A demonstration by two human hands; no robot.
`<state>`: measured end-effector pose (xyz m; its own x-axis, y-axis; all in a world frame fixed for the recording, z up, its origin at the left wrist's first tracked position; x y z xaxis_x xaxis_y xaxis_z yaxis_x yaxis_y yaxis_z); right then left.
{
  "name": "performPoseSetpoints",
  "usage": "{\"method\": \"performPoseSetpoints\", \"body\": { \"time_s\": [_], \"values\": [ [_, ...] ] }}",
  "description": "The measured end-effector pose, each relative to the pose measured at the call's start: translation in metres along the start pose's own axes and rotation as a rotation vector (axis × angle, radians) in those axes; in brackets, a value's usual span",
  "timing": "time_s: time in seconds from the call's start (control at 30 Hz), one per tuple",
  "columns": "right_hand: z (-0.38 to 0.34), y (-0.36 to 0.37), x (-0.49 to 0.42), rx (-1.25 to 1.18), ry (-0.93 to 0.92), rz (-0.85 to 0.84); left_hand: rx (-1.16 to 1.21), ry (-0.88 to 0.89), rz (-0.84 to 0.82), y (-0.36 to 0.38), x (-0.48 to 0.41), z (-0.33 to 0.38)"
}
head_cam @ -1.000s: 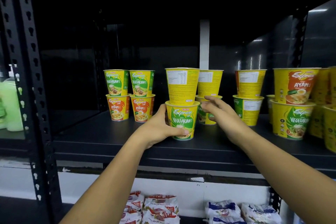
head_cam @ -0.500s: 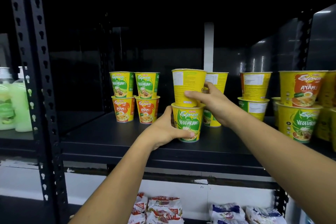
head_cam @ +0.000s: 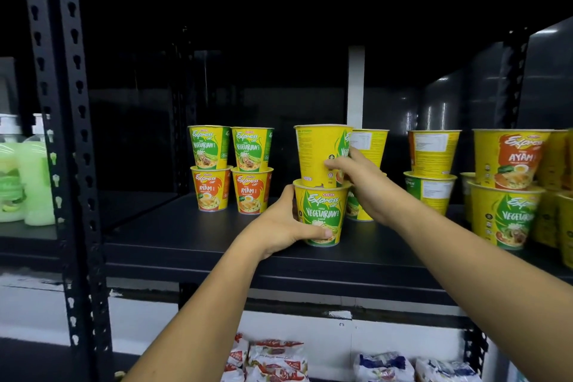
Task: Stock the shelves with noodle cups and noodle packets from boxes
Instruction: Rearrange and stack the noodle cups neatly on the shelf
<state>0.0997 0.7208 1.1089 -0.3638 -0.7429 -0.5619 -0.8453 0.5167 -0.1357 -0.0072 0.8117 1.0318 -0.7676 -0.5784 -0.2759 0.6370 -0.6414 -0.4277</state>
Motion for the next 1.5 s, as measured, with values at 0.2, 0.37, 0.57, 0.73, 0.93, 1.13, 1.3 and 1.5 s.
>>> {"method": "performPoseSetpoints", "body": {
  "time_s": [0.2, 0.37, 0.57, 0.73, 0.93, 1.13, 1.3, 1.5],
  "values": [
    [0.003, -0.002, 0.002, 0.043, 0.024, -0.016, 0.013, -0.003, -0.009, 0.001, 0.001, 0.0],
    [0.003, -0.011, -0.003, -0.015, 0.031, 0.037, 0.007, -0.007, -0.003, 0.0, 0.001, 0.0],
    [0.003, -0.007, -0.003, 0.031, 0.039, -0.019, 0.007, -0.008, -0.006, 0.0, 0.0, 0.0],
    [-0.005, -0.009, 0.0, 0.085, 0.01, 0.012, 0.005, -0.007, -0.011, 0.0, 0.0, -0.001],
    [-0.01, -0.009, 0.001, 0.088, -0.025, 0.033, 0.0, -0.001, -0.008, 0.0, 0.002, 0.001],
    [-0.012, -0.011, 0.007, 0.136, -0.051, 0.063, -0.009, 0.002, -0.009, 0.0, 0.001, 0.0],
    [-0.011, -0.011, 0.016, 0.256, -0.063, 0.032, -0.007, 0.001, -0.007, 0.0, 0.003, 0.001],
    [0.024, -0.018, 0.049, 0.541, 0.043, -0.231, 0.041, 0.026, -0.009, 0.0, 0.005, 0.005]
  ]
}}
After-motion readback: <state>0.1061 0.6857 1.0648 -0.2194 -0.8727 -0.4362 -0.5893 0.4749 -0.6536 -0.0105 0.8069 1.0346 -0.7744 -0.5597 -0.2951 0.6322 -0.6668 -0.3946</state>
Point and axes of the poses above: each hand's wrist, its own x-axis away from the middle knuckle, its own y-axis out of the palm, z = x × y, the point moved 10 cm from there along -x, towards the middle knuckle, and after that the axes turned 6 degrees about -y, right-handed, at the moved point
